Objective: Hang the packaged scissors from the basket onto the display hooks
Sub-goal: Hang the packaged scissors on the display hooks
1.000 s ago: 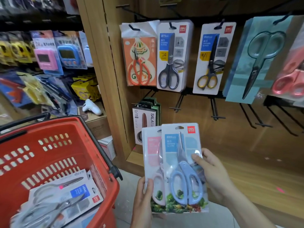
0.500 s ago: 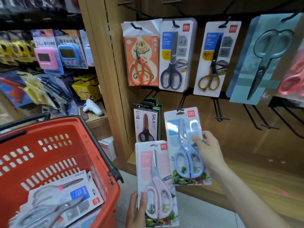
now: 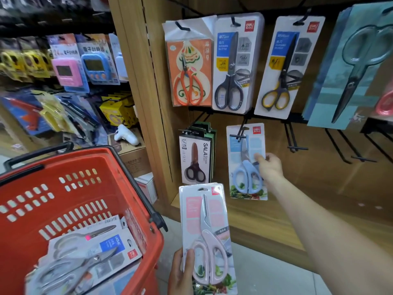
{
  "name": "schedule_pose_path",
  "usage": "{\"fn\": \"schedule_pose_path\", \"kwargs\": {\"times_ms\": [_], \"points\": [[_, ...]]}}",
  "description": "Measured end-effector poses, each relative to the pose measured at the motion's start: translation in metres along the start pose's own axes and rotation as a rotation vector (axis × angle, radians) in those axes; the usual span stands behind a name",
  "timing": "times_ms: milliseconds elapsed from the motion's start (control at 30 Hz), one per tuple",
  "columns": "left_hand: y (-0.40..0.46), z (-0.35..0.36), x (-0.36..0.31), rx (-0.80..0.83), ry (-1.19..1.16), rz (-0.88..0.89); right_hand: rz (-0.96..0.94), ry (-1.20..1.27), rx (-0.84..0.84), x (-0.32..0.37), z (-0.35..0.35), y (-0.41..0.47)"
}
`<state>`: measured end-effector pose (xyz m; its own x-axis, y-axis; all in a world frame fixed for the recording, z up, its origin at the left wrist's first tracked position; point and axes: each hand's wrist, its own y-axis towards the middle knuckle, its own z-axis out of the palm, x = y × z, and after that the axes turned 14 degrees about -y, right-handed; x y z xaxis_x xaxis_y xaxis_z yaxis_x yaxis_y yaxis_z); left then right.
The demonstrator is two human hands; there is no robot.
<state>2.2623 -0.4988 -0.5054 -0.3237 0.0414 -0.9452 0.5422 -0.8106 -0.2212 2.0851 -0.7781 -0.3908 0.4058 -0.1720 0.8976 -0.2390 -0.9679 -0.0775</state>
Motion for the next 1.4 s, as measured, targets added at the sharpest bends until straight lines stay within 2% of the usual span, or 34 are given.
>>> {"fn": "schedule_pose_path", "kwargs": {"times_ms": [133, 233, 367, 433, 533, 667, 733, 900, 1033, 1133, 1400], "points": [[0.000, 0.004, -0.001, 0.045, 0.040, -0.031, 0.035, -0.044, 0.028, -0.005, -0.004, -0.009], [-0.002, 0.009, -0.007, 0.054, 0.012, -0.032, -0.026, -0.100, -0.049, -0.025, -0.008, -0.064], [0.000, 0.017, -0.011, 0.086, -0.016, -0.088, -0.011, 0.033, 0.240, -0.065, 0.005, -0.149], [0.001, 0.020, -0.011, 0.123, -0.013, -0.045, -0.010, 0.069, 0.305, -0.076, 0.010, -0.164], [0.000, 0.026, -0.012, 0.131, -0.051, -0.026, -0.032, 0.123, 0.270, -0.077, 0.008, -0.163], [0.001, 0.035, -0.024, 0.115, -0.104, -0.111, -0.038, 0.179, 0.259, -0.071, -0.002, -0.155], [0.006, 0.039, -0.034, 0.160, -0.145, -0.128, -0.044, 0.206, 0.240, -0.064, -0.007, -0.149], [0.030, 0.047, -0.054, 0.197, -0.133, -0.016, -0.089, 0.258, 0.137, -0.041, -0.019, -0.125], [0.036, 0.049, -0.061, 0.159, -0.162, 0.024, -0.216, 0.169, 0.132, -0.022, -0.027, -0.113], [0.034, 0.048, -0.057, 0.143, -0.163, 0.043, -0.242, 0.136, 0.106, -0.007, -0.027, -0.111], [0.033, 0.041, -0.054, 0.105, -0.159, 0.049, -0.157, 0.061, 0.017, -0.002, -0.016, -0.089]]}}
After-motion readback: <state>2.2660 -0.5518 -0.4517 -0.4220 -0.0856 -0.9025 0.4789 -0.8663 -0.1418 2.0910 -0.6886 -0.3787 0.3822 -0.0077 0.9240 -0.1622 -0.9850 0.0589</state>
